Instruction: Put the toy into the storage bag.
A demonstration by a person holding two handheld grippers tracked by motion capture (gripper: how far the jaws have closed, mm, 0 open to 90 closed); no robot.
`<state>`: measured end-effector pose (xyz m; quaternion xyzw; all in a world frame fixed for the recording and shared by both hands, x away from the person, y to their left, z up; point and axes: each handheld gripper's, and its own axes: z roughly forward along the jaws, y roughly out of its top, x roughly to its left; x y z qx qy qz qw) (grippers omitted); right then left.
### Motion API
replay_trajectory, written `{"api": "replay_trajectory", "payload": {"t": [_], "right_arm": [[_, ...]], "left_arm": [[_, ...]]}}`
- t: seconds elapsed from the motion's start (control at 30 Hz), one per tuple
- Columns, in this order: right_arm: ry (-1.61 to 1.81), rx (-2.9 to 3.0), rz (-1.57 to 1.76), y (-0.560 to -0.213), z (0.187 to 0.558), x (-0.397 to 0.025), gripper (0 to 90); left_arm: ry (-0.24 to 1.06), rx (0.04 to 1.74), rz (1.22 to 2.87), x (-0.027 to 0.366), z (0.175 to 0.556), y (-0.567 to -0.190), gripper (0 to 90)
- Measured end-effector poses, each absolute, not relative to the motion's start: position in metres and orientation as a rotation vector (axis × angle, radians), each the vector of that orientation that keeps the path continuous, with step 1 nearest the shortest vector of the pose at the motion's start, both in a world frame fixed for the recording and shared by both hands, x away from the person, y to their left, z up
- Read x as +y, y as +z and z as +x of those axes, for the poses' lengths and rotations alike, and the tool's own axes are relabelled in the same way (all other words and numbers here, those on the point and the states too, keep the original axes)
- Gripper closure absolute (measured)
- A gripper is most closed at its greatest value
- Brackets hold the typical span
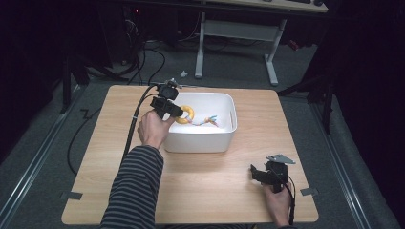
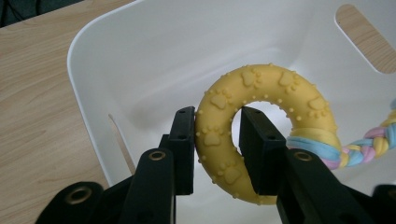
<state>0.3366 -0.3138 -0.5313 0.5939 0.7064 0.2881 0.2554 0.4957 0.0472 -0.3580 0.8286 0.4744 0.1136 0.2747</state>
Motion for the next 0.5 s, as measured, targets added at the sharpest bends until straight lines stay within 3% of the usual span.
{"api": "replay_trajectory", "payload": {"t": [0.5], "right_arm": [[0.782,1.918,1.613,-0.531,0.337,-0.314,18.0]], "left_arm": [[0.289,1.280,2.279,0.038,0.496,-0.372,66.8]]}}
